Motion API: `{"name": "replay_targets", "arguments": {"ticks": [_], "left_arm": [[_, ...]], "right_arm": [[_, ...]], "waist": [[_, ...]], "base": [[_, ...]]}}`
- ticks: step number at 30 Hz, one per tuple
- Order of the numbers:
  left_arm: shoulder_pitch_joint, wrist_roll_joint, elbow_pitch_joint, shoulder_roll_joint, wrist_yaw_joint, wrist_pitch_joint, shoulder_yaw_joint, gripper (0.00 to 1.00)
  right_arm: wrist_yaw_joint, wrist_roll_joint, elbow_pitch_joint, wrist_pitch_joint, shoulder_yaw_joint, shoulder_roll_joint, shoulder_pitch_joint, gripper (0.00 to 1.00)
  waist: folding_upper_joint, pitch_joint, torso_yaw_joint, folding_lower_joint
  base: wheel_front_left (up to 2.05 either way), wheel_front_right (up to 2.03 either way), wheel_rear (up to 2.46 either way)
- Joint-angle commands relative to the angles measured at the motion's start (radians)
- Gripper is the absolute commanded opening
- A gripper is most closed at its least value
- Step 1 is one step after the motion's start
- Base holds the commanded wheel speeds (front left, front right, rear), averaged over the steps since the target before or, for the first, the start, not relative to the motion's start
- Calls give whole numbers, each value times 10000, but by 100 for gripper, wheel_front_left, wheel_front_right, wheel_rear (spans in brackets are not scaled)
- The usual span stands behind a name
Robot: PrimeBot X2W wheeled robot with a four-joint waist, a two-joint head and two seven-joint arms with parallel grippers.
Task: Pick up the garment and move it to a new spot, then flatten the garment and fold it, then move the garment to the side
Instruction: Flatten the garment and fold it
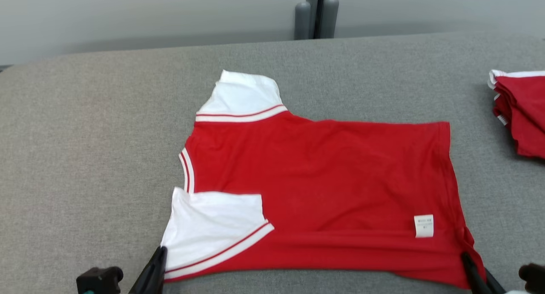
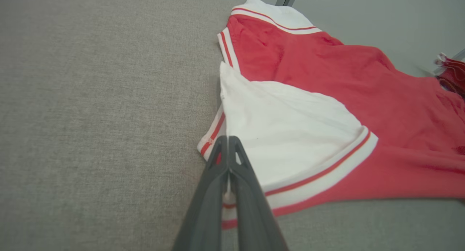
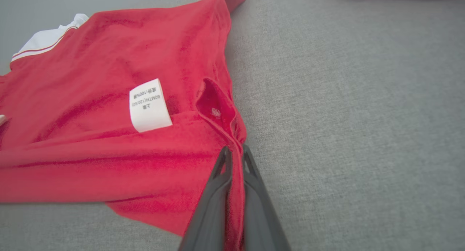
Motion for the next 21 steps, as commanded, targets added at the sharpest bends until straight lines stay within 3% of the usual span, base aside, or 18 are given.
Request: {"name": "replay_targets", "arguments": {"ticks": [1, 7, 8, 9, 10, 11, 21], "left_arm": [[186, -69, -137, 95, 115, 73, 33, 0], [745, -132, -828, 107, 345, 546, -117, 0], [744, -122, -853, 109, 360, 606, -142, 0], [669, -106, -892, 97, 359, 602, -158, 0], [575, -97, -906, 68, 361, 569, -175, 38], [476, -45, -909, 47, 380, 509, -178, 100], [-681, 688, -714, 18, 452, -1105, -11, 100]], "right_arm": [[-2, 82, -37, 86, -132, 15, 224, 0], [-2, 79, -152, 237, -270, 111, 534, 0], [-2, 54, -127, 270, -273, 119, 504, 5], [-2, 59, -136, 244, -278, 158, 437, 46], [-2, 37, -154, 221, -244, 185, 360, 100], [-2, 14, -187, 160, -199, 206, 281, 100], [-2, -758, -1113, -1248, -474, 483, -529, 100]], "waist": [[0, -233, 26, 0], [0, -448, -59, 0], [0, -445, -78, 0], [0, -434, -95, 0], [0, -419, -115, 0], [0, -397, -135, 0], [0, -111, -332, 0]], "base": [[0, 0, 0], [0, 0, 0], [0, 0, 0], [0, 0, 0], [0, 0, 0], [0, 0, 0], [0, 0, 0]]}}
